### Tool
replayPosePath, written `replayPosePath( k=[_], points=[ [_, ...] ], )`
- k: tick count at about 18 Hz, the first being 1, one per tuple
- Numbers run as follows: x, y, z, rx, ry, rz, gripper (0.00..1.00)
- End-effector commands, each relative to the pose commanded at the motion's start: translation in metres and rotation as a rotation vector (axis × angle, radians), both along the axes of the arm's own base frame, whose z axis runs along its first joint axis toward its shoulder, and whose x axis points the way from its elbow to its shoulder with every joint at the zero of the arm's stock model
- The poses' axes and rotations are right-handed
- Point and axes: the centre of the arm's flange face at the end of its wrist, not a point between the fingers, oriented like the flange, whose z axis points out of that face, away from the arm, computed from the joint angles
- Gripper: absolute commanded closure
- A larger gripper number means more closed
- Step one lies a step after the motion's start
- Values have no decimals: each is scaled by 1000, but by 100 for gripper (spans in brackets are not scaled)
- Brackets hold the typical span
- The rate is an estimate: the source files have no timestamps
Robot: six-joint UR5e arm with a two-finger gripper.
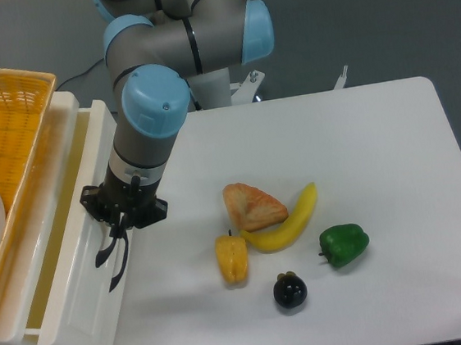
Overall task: Slide open the top white drawer
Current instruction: 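Pull the handle outward, sliding the upper drawer open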
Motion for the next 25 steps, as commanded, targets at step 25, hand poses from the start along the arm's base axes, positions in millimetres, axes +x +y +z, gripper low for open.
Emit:
replayPosePath(
  k=[25],
  points=[
    [-19, 4, -7, 18, 26, -34, 84]
  ],
)
